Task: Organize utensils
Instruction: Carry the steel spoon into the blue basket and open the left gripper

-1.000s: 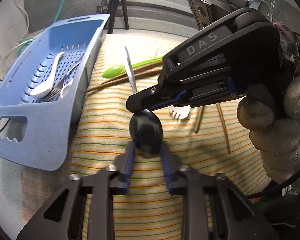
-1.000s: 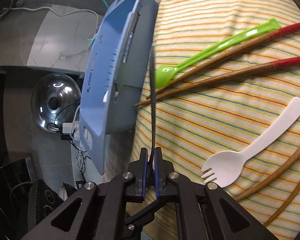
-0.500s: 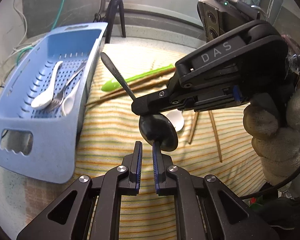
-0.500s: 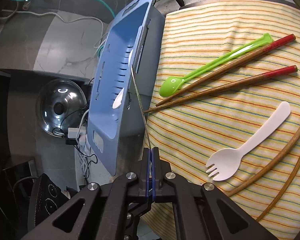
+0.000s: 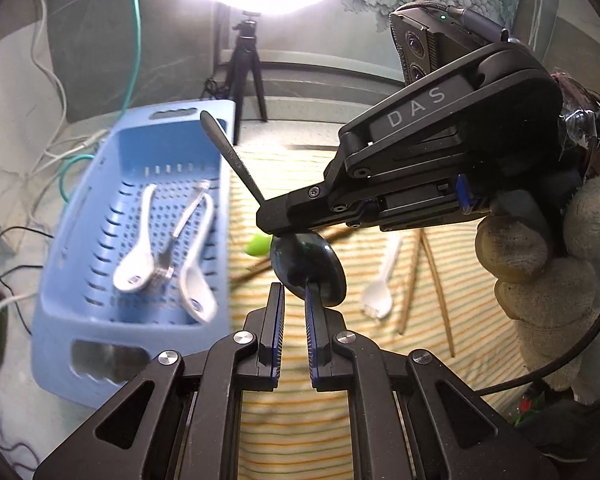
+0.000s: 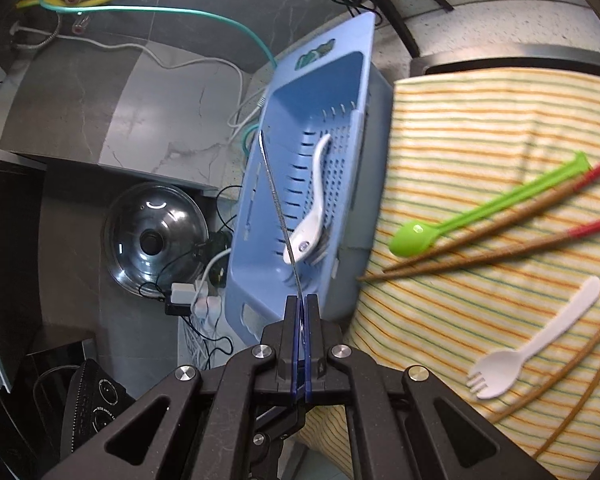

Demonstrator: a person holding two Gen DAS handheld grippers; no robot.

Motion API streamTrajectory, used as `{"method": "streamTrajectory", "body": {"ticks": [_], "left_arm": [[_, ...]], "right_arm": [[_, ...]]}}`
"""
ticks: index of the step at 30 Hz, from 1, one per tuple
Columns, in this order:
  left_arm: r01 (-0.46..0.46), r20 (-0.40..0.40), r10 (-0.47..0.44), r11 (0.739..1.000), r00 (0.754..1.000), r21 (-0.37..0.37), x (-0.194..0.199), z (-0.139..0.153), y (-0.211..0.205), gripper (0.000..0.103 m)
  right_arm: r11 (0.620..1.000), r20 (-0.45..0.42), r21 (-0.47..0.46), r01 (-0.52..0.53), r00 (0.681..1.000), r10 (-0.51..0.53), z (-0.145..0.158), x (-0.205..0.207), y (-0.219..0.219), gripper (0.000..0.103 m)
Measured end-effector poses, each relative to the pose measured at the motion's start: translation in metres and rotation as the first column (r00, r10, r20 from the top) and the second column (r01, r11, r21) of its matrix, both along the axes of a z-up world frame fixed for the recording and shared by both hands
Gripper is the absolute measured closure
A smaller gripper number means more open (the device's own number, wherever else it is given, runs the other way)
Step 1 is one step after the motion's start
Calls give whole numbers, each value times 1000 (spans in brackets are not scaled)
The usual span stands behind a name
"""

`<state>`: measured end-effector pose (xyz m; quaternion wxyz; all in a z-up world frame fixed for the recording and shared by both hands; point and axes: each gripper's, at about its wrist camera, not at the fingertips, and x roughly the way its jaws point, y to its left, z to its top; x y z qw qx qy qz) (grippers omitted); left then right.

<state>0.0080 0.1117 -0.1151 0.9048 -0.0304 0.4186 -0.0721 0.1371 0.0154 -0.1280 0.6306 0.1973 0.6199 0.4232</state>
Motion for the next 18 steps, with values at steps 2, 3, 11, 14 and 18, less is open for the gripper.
{"method": "streamTrajectory", "body": {"ticks": [2, 3, 11, 14, 18], "left_arm": [[-12, -4, 12, 1000, 1000, 1, 8, 0, 12, 95], [-20, -9, 20, 1000, 1000, 3, 11, 0, 18, 95], [-59, -37, 60, 997, 997, 45, 33, -2, 51, 88], [-78, -48, 81, 995, 996, 54, 34, -3, 56, 67], [-95, -47, 98, 994, 994, 58, 32, -4, 62, 58]], "right_arm": [[1000, -2, 4, 2, 1000, -2, 0, 5, 13, 101], [1000, -1, 3, 6, 1000, -6, 0, 7, 19, 101], [1000, 18, -15, 5, 1000, -5, -5, 21, 66, 97], [998, 49, -59, 11, 999, -8, -5, 23, 74, 86], [996, 128, -86, 30, 992, -19, 1, 23, 72, 50]]}}
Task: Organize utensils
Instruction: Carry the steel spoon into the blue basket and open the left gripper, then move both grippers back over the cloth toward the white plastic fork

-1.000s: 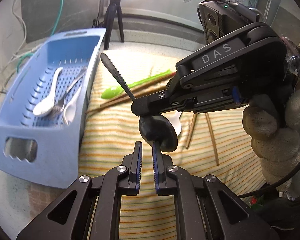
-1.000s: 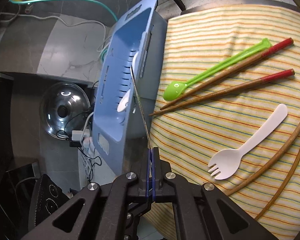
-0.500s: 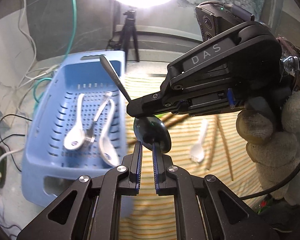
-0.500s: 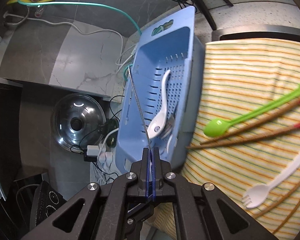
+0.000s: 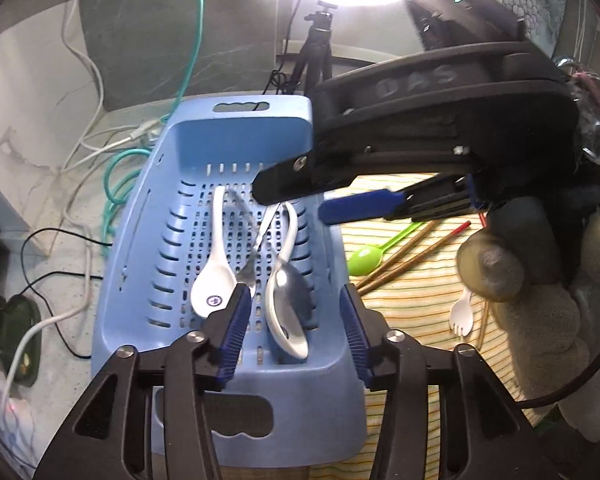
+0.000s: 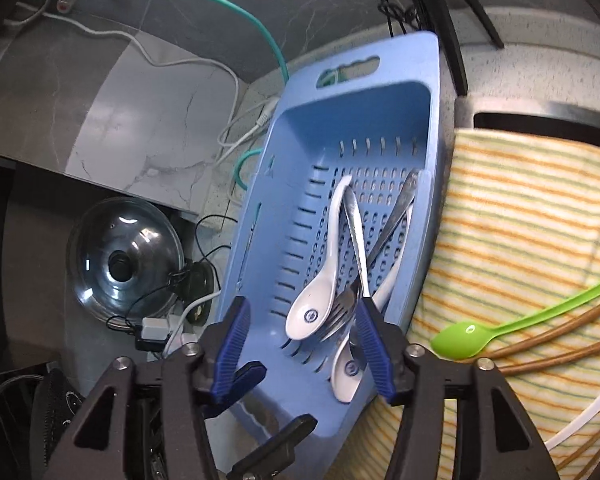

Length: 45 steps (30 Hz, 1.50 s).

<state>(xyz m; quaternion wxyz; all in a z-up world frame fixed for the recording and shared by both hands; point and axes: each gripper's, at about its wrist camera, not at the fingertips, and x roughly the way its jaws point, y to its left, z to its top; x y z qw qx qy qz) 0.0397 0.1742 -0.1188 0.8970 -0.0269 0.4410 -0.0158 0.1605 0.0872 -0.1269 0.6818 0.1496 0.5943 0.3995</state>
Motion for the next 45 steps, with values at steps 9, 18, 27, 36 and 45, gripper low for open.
{"method": "streamTrajectory", "body": {"ticks": [9, 18, 27, 36, 45], "left_arm": [[-26, -3, 26, 1000, 1000, -17, -5, 3, 6, 58], [-26, 12, 26, 999, 1000, -18, -15, 13, -1, 58], [42, 32, -41, 999, 999, -17, -25, 21, -34, 58], [165, 19, -164, 986, 986, -24, -14, 17, -83, 58], [293, -47, -294, 955, 955, -39, 17, -7, -131, 59]], "right_arm": [[1000, 24, -20, 3, 1000, -2, 7, 3, -6, 49], [1000, 96, -28, 6, 995, -4, 29, -2, -35, 48], [995, 142, -42, 86, 987, -79, 41, -4, -118, 47], [967, 186, -109, 232, 960, -210, 31, -12, -219, 47], [923, 163, -204, 325, 941, -296, -8, -19, -266, 55]]}}
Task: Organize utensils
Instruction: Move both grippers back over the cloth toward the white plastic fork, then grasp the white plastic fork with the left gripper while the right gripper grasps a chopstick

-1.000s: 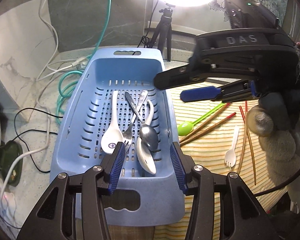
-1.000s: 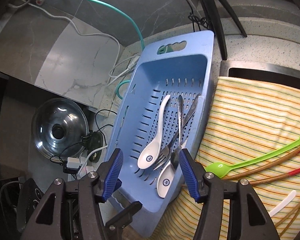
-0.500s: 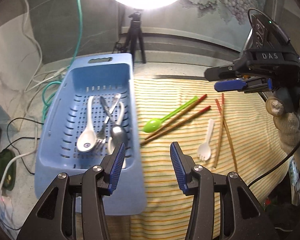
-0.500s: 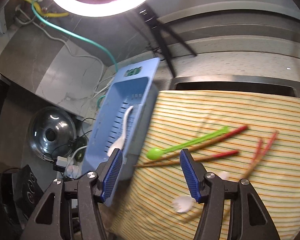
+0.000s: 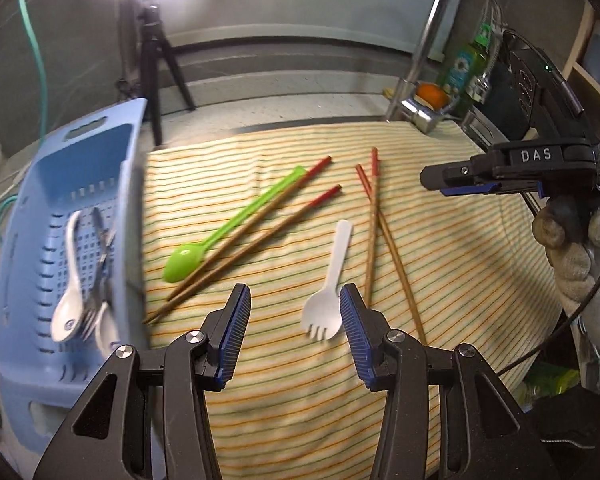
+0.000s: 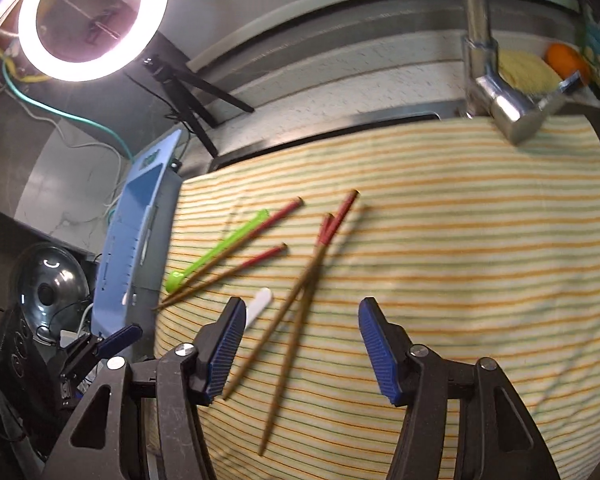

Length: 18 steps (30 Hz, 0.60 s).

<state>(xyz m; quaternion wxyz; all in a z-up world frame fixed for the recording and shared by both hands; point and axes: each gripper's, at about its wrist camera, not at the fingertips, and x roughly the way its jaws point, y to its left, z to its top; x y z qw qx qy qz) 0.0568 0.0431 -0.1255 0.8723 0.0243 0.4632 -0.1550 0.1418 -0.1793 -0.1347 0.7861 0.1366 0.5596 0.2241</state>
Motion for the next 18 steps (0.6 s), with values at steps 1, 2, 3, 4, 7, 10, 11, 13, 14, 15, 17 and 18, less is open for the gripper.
{"method": "streamTrajectory", "body": {"ticks": [1, 2, 3, 4, 7, 10, 11, 13, 14, 15, 17, 18], "left_arm": [[12, -13, -12, 1000, 1000, 5, 4, -4, -5, 64], [23, -23, -23, 1000, 999, 11, 7, -7, -8, 68], [38, -34, -37, 999, 999, 22, 10, -10, -12, 70], [53, -41, -52, 998, 998, 31, 13, -13, -15, 71], [95, -67, -91, 994, 994, 46, 19, -19, -23, 71], [126, -87, -120, 990, 989, 65, 26, -24, -31, 72], [132, -91, -126, 989, 988, 68, 28, -25, -33, 72], [151, -99, -143, 985, 985, 78, 31, -28, -37, 72], [158, -100, -149, 984, 984, 89, 31, -29, -38, 72], [165, -101, -155, 981, 983, 100, 32, -30, -40, 72], [179, -108, -166, 976, 980, 121, 34, -34, -44, 72], [187, -114, -172, 974, 978, 130, 35, -36, -46, 73]], "right_arm": [[1000, -9, -4, 0, 1000, 0, -4, 0, -1, 63], [1000, -17, -9, -4, 1000, 4, -7, 0, 0, 67], [1000, -26, -15, -7, 1000, 6, -11, -1, 2, 71], [1000, -36, -19, -9, 999, 8, -15, -1, 4, 74], [1000, -65, -23, -20, 998, 19, -24, 1, 12, 80], [999, -89, -34, -26, 996, 23, -33, 2, 20, 82], [999, -98, -31, -23, 995, 20, -36, 2, 21, 82], [999, -117, -25, -21, 993, 18, -41, 4, 25, 83], [999, -121, -29, -21, 993, 18, -43, 4, 26, 84], [999, -122, -36, -22, 992, 17, -44, 5, 27, 85], [999, -124, -38, -25, 992, 20, -45, 6, 29, 85], [999, -123, -42, -27, 992, 22, -45, 7, 31, 85]]}}
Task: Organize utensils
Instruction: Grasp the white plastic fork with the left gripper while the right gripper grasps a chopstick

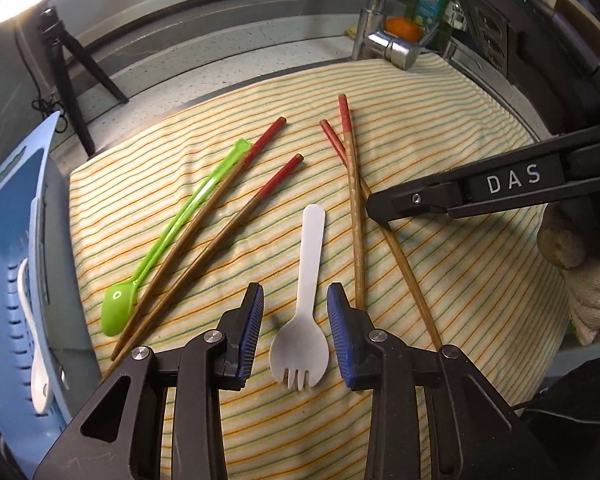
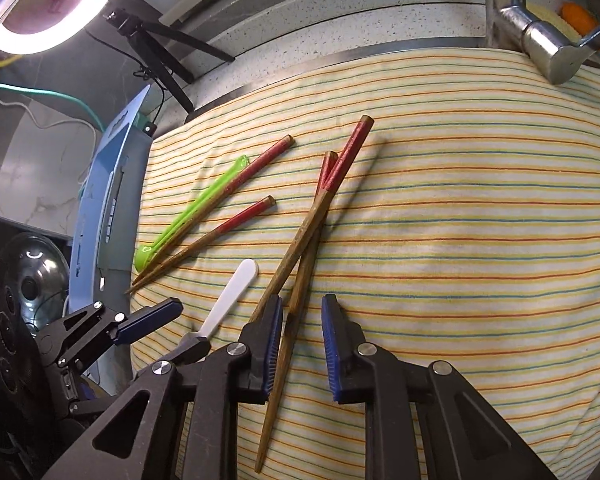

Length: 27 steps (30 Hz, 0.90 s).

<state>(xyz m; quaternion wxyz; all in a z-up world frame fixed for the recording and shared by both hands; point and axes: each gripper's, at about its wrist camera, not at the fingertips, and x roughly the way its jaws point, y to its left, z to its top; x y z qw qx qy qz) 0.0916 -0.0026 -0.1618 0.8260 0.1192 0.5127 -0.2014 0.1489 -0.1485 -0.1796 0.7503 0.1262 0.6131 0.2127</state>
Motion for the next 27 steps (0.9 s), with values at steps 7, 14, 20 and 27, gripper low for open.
{"method": "streamTrajectory", "body": {"ticks": [7, 14, 20, 27], "left_arm": [[3, -15, -2, 999, 1000, 35, 12, -8, -6, 87], [-24, 4, 24, 999, 1000, 21, 12, -9, -5, 94], [-120, -12, 120, 989, 993, -90, 7, -8, 15, 94], [-202, -11, 204, 957, 979, -206, -11, 3, 31, 94]], "right_arm": [[997, 20, -73, -31, 999, 32, 0, 6, 15, 87], [994, 34, -102, -41, 998, 45, 1, 7, 16, 94], [999, 20, -53, 5, 1000, -4, 2, -4, -1, 96], [993, -5, 52, 103, 995, -103, 4, -24, -31, 96]]}}
